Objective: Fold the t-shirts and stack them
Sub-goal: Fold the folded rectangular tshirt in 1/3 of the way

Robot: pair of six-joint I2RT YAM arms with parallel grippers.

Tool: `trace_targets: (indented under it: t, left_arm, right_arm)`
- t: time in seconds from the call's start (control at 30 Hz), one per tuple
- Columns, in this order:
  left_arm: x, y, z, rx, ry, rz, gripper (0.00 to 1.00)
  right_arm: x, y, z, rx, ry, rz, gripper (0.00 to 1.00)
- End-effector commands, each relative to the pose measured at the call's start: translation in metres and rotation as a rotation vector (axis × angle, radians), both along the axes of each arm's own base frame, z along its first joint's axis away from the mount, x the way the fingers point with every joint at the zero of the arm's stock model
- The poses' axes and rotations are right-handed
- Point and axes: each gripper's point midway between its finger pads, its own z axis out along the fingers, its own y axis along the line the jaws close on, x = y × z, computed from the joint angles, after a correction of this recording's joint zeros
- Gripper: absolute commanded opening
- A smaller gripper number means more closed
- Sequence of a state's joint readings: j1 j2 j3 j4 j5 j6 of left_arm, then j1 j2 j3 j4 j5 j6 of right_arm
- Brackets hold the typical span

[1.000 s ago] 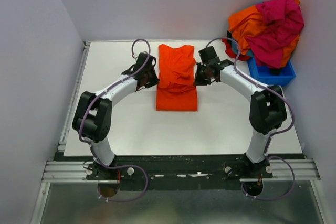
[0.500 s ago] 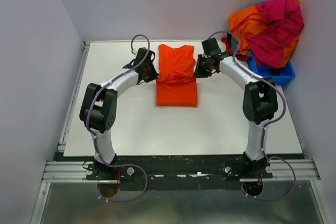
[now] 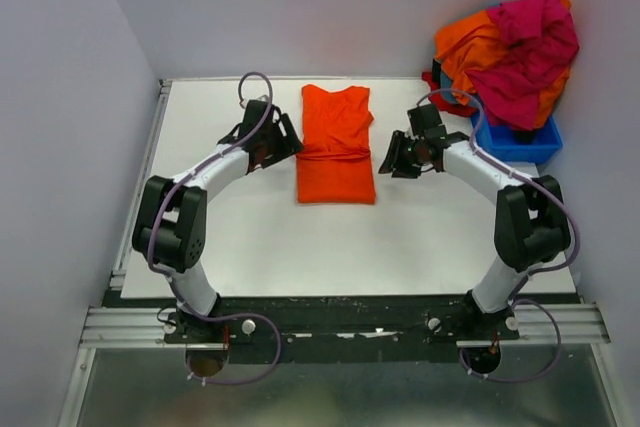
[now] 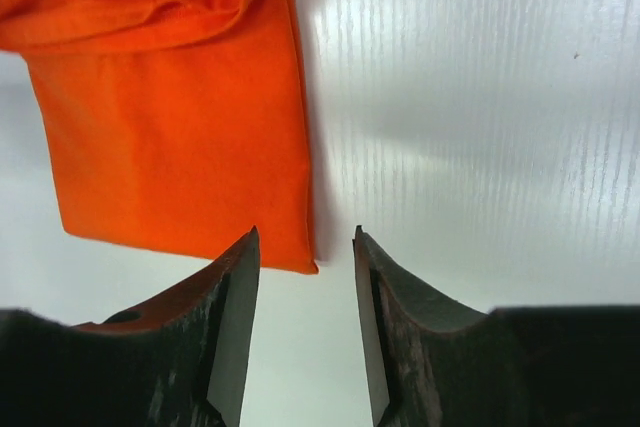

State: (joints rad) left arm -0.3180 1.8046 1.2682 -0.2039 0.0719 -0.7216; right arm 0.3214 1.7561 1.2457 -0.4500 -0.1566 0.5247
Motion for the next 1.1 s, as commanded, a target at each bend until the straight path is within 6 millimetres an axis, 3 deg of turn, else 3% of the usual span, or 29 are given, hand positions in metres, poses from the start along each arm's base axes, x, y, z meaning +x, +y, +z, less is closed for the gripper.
trace_targets:
  t: [0.0,0.07,0.23,0.4,0.5,0.7,1.07]
  left_arm:
    - [-0.032,-0.009,0.008,-0.076,-0.03,-0.072,0.73]
    - [-0.04,-0.012,0.004,-0.087,-0.011,-0.097,0.65]
    - [-0.076,-0.014,-0.029,-0.064,0.114,-0.108,0.69]
    - [-0.093,-0.025,-0.046,-0.108,0.139,-0.134,0.61]
    - [-0.1,-0.032,-0.05,-0.108,0.151,-0.16,0.58]
    - [-0.102,-0.035,-0.054,-0.091,0.169,-0.179,0.56]
    - [-0.098,-0.036,-0.059,-0.073,0.18,-0.18,0.39]
  right_arm:
    - [-0.005,0.007,-0.005,0.044,-0.048,0.052,0.44]
    - [-0.007,0.007,-0.01,0.021,-0.008,0.067,0.4]
    - [-0.04,0.013,-0.033,0.044,0.07,0.061,0.43]
    - [-0.048,0.02,-0.039,0.093,0.076,0.079,0.42]
    - [-0.053,0.034,-0.036,0.135,0.067,0.145,0.42]
    - [-0.051,0.034,-0.039,0.129,0.071,0.138,0.42]
    - [-0.051,0.04,-0.056,0.147,0.114,0.154,0.36]
